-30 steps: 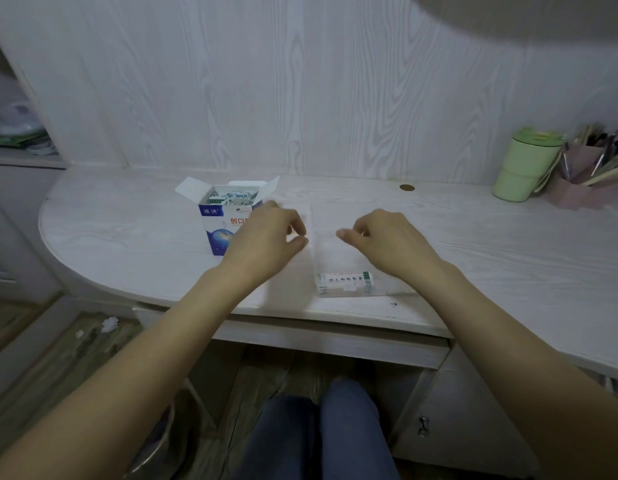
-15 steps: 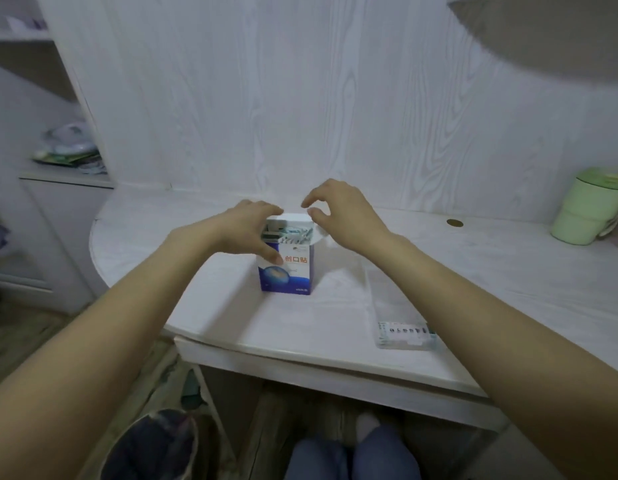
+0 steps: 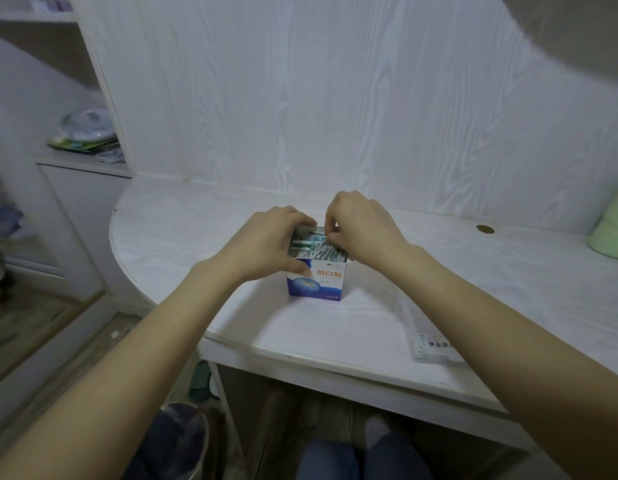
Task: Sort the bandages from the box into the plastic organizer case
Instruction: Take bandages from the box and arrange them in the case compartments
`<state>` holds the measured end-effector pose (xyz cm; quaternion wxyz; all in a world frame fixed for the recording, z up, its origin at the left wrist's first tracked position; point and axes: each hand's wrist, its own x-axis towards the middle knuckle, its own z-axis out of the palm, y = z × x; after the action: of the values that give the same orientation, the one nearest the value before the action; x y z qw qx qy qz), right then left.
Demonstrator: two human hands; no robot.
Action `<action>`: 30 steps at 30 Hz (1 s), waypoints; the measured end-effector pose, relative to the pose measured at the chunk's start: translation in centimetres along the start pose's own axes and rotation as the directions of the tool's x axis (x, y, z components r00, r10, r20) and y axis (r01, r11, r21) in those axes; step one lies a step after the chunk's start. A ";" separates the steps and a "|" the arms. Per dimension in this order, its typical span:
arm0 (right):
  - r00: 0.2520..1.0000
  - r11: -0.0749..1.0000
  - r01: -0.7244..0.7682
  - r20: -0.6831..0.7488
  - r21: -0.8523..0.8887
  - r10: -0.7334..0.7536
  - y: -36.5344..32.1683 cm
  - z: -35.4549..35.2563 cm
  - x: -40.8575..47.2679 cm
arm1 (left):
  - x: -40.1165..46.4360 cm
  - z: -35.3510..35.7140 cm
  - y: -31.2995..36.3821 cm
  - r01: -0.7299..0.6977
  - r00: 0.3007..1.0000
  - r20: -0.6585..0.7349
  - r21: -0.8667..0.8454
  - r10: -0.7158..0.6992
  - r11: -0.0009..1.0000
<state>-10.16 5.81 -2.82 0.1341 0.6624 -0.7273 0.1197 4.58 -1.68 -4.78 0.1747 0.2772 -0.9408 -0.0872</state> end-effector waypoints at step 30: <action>0.891 0.721 -0.092 -0.267 0.686 0.368 3.0 -1.6 -2.7 | 1.0 0.4 1.1 0.084 0.978 0.185 0.066 -0.095 0.994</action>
<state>-12.86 9.17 -2.27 0.0168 0.5319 -0.6751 0.5109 3.06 -1.29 -4.55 0.0730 0.3146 -0.9418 -0.0932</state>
